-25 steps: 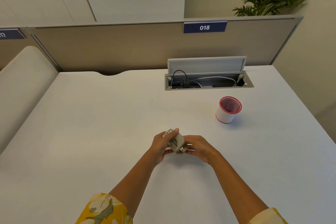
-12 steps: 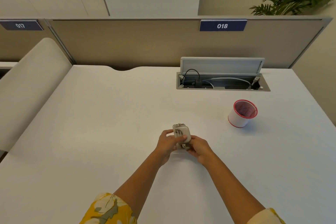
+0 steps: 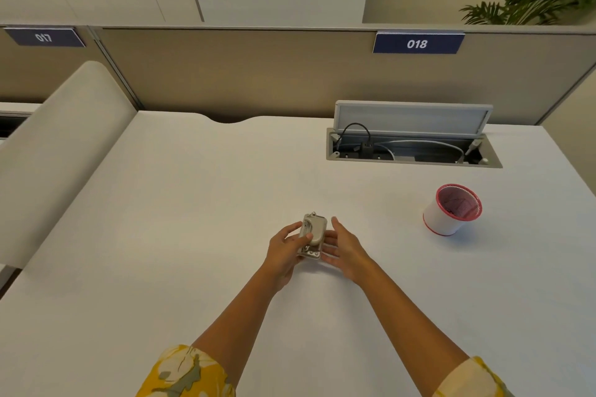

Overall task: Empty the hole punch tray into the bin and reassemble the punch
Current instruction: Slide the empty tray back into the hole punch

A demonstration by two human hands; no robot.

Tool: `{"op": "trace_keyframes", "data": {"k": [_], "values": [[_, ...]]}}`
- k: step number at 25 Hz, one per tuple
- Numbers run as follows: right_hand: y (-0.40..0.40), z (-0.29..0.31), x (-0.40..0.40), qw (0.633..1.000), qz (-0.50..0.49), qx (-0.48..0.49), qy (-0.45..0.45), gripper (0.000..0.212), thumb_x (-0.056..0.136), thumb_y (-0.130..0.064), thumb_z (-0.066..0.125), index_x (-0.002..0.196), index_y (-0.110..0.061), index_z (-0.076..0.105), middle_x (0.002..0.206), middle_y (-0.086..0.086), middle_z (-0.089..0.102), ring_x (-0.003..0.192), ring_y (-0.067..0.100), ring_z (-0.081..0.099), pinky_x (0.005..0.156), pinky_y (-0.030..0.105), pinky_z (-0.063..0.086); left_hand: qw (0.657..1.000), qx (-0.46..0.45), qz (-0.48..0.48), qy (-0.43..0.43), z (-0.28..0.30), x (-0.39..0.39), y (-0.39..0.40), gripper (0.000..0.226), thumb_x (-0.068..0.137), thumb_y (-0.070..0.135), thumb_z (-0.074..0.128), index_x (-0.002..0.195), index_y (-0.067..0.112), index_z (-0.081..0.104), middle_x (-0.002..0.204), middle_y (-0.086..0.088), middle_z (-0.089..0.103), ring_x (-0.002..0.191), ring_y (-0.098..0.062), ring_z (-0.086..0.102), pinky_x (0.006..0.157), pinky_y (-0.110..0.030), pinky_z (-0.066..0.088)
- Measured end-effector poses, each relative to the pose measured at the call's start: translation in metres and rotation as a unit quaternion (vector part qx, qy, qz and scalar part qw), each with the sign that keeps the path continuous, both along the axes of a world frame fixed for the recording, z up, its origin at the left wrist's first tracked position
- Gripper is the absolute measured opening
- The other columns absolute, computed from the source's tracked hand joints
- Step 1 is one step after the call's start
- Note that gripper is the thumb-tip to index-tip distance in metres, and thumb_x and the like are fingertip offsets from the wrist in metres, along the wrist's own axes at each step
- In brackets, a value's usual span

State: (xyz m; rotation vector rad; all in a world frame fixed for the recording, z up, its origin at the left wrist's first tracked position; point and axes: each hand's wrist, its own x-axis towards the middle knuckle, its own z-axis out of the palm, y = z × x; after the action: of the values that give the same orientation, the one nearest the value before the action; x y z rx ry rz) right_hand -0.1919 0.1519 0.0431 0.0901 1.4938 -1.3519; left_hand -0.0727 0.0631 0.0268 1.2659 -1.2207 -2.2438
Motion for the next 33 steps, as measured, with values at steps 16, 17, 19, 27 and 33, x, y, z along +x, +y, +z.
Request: {"op": "trace_keyframes", "data": {"k": [16,17,19,27,33], "values": [[-0.142,-0.013,0.013,0.967,0.128,0.061,0.213,0.046,0.068,-0.019,0.079,0.108,-0.012,0.059,0.11,0.003,0.069,0.1,0.021,0.068,0.09,0.041,0.057,0.959,-0.238,-0.102,-0.117,-0.003,0.016,-0.103,0.045,0.077,0.012,0.065,0.121,0.024,0.067,0.107,-0.001,0.076,0.097,-0.017,0.072,0.084,-0.024,0.057],[-0.149,-0.014,0.014,0.964,0.129,0.057,0.227,0.047,0.068,-0.019,0.079,0.111,-0.01,0.062,0.11,0.003,0.07,0.099,0.02,0.069,0.089,0.039,0.057,0.952,-0.259,-0.106,-0.128,-0.004,0.016,-0.109,0.044,0.078,0.009,0.067,0.12,0.023,0.067,0.105,0.0,0.076,0.092,-0.015,0.071,0.077,-0.016,0.056],[-0.156,-0.014,0.017,0.952,0.135,0.051,0.271,0.045,0.071,-0.022,0.078,0.112,-0.011,0.066,0.108,0.003,0.072,0.096,0.02,0.069,0.084,0.034,0.057,0.94,-0.294,-0.103,-0.139,-0.006,0.013,-0.117,0.042,0.083,0.004,0.066,0.12,0.025,0.065,0.104,0.0,0.074,0.087,-0.01,0.069,0.068,-0.008,0.053],[-0.171,-0.011,0.015,0.917,0.16,0.047,0.363,0.034,0.093,-0.013,0.051,0.127,-0.011,0.057,0.121,0.008,0.065,0.092,0.017,0.057,0.06,0.011,0.042,0.913,-0.318,-0.122,-0.224,-0.025,-0.004,-0.146,0.063,0.087,0.056,0.051,0.143,0.026,0.05,0.127,-0.009,0.067,0.115,-0.03,0.063,0.101,-0.049,0.05],[-0.169,-0.014,0.014,0.911,0.204,0.032,0.356,0.048,0.092,-0.009,0.048,0.139,-0.017,0.042,0.124,0.008,0.062,0.093,0.018,0.055,0.06,0.011,0.045,0.879,-0.336,-0.226,-0.25,-0.013,-0.014,-0.155,0.058,0.095,0.031,0.041,0.152,0.021,0.035,0.149,-0.011,0.047,0.139,-0.033,0.043,0.115,-0.05,0.035]]}}
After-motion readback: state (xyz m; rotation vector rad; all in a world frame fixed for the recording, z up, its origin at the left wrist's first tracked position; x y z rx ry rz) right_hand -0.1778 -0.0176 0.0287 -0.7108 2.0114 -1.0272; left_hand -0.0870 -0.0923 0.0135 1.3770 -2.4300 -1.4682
